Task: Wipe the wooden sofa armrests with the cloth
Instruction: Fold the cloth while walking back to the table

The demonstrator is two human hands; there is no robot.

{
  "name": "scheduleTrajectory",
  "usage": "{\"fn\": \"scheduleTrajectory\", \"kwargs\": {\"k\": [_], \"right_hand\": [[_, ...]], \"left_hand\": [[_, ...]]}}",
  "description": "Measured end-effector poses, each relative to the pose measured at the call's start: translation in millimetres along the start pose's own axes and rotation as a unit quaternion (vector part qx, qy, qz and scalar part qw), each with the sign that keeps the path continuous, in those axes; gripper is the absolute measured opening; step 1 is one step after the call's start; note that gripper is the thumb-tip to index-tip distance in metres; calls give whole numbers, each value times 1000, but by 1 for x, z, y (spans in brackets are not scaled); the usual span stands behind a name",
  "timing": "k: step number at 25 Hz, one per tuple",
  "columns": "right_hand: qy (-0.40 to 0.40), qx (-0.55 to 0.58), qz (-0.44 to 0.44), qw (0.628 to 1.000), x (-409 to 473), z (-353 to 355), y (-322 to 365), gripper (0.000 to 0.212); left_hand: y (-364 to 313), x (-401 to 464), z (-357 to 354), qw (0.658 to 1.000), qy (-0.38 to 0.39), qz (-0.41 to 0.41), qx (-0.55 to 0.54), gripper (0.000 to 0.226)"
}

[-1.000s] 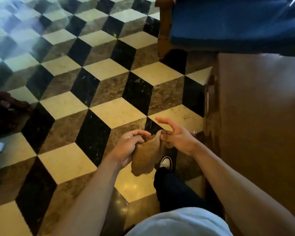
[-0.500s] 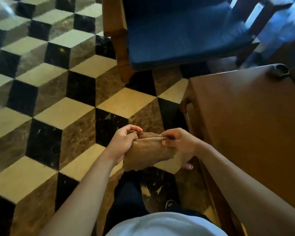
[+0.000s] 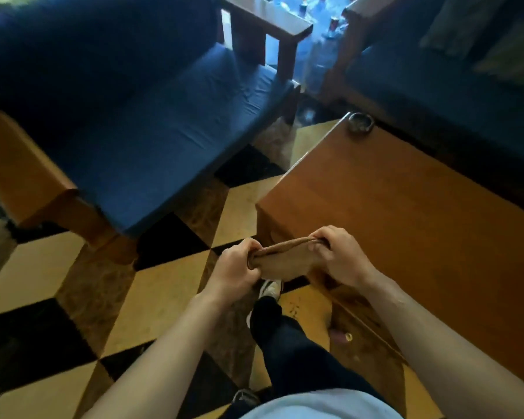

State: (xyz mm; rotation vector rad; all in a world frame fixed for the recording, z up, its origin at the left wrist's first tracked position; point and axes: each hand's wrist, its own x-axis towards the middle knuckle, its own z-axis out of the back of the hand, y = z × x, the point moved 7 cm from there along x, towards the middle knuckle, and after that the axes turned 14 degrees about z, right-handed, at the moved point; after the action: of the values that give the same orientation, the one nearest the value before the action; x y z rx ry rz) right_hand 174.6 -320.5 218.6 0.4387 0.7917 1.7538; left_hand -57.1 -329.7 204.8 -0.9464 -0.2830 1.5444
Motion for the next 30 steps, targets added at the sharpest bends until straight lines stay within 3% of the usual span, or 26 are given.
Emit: {"fn": "scheduleTrajectory", "kwargs": {"k": [4,8,13,18,21,23,25,27,30], "right_hand": [[-16,76,-43,996,53,0,-64,17],[26,145,-133,980,77,-26,-106,13],[5,209,-234,950,126,-39,-156,9],[-106,123,-306,938,209,-60,-292,18],[-243,17,-360,901,228,-84,-336,32],[-313,-75,-354,878,228,-100,-319,38],[-286,-124,-324,893,227,-128,-287,43],[-188,-88,-336,919,221,-161,-259,53],[-53,-34,-391,918,198,-196,-236,66]], "left_hand": [[-13,119,5,998,27,-37,47,25],[-11,191,-14,974,181,-53,125,28],[-17,289,-35,962,254,-19,102,15],[-10,439,-132,973,226,-9,49,9],[-2,497,-163,977,146,-82,131,39],[-1,491,-165,942,84,-223,236,56],[11,456,-171,862,117,-359,338,64],[38,428,-173,797,200,-373,431,69],[67,410,-165,764,264,-311,500,72]]}}
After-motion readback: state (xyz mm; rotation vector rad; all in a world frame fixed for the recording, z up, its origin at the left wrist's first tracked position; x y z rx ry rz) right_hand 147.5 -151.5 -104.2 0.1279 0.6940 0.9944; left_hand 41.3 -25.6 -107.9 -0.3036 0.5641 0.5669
